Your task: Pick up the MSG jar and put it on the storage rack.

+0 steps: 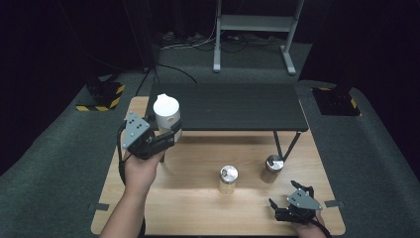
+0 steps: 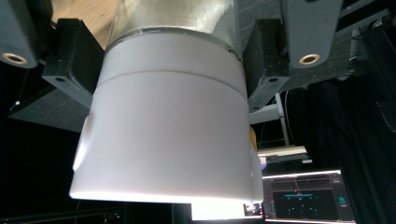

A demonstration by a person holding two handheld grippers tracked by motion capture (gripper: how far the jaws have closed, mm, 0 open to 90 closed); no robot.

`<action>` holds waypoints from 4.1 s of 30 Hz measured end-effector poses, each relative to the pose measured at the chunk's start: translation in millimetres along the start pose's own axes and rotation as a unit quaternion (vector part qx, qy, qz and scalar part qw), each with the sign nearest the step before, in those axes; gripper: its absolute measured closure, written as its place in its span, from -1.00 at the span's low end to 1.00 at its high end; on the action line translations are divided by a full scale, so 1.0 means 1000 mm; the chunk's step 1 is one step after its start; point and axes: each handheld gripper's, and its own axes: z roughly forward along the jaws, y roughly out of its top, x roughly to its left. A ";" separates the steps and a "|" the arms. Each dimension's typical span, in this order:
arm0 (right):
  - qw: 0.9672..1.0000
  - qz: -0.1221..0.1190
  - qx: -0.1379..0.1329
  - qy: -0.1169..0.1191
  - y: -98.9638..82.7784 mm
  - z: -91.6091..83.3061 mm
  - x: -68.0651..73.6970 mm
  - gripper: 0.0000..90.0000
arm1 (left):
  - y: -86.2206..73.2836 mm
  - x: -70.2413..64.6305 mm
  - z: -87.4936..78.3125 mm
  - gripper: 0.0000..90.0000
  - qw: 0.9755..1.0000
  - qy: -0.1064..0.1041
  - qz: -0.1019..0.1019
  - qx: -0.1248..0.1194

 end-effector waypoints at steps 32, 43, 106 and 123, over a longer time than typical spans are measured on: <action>1.000 0.000 -0.003 0.005 -0.001 -0.001 -0.001 -1.00 | 0.020 0.001 0.062 -0.32 1.000 0.015 0.005 0.015; 1.000 -0.002 -0.005 0.007 -0.001 -0.001 0.000 -1.00 | 0.016 0.003 0.075 -0.32 1.000 0.017 -0.007 0.020; 1.000 0.000 -0.007 0.009 -0.001 -0.002 -0.001 -1.00 | 0.003 0.012 0.086 -0.47 0.999 0.012 -0.022 0.038; 1.000 -0.002 -0.006 0.008 -0.001 -0.001 0.000 -1.00 | 0.002 0.008 0.079 -1.00 0.999 0.008 -0.020 0.044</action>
